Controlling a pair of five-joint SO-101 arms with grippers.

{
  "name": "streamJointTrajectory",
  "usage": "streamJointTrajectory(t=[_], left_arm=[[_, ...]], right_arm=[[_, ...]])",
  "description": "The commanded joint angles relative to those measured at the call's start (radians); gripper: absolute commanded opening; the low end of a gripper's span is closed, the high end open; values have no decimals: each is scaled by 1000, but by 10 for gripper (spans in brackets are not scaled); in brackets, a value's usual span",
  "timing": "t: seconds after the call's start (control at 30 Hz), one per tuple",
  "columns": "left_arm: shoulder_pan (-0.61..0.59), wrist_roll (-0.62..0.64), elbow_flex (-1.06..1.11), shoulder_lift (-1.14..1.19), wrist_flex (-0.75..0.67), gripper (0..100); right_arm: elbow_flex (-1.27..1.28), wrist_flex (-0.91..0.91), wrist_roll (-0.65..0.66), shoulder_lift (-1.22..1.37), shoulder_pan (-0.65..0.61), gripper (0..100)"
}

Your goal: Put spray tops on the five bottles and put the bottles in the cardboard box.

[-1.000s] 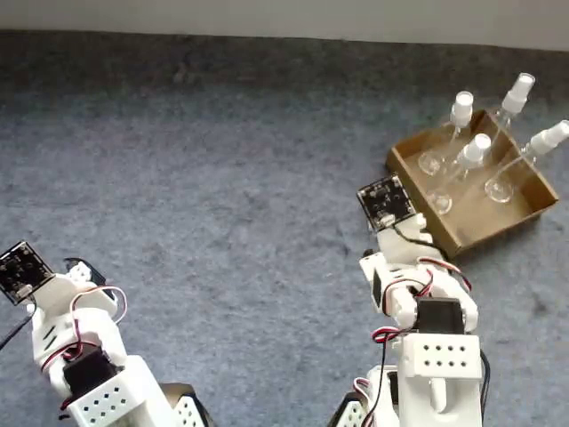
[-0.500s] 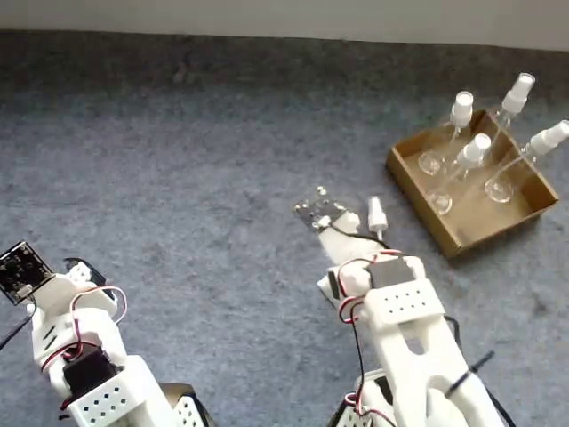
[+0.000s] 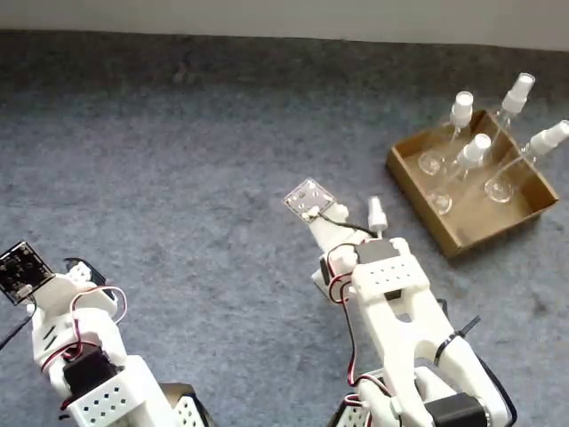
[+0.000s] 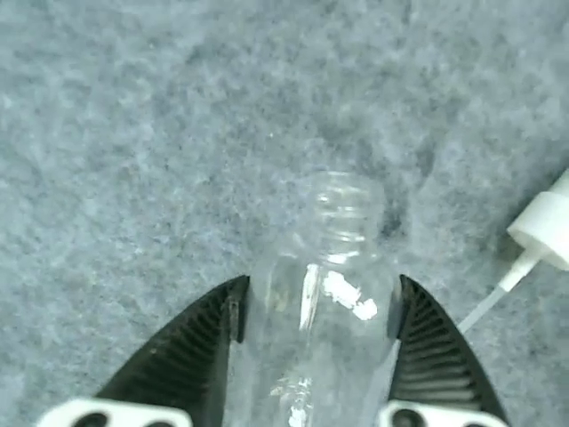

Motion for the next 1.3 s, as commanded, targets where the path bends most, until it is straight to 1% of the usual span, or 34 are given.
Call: streamJointTrajectory(t=[0.0,0.07,0.2,0.27,1.27], left_arm=[[16,-17,19,-7,3,35],[16,-17,19,-7,3,35],[16,-17,19,-7,3,35],[16,-17,19,-7,3,35],[16,-17,19,-5,5,35]], right_arm=[[-54,-19,8,-5,-10,185],[-54,-19,9,-5,-10,187],[-53,-19,9,4,-10,255],[-53,-19,9,5,-10,270],[-51,-21,9,8,-27,270]])
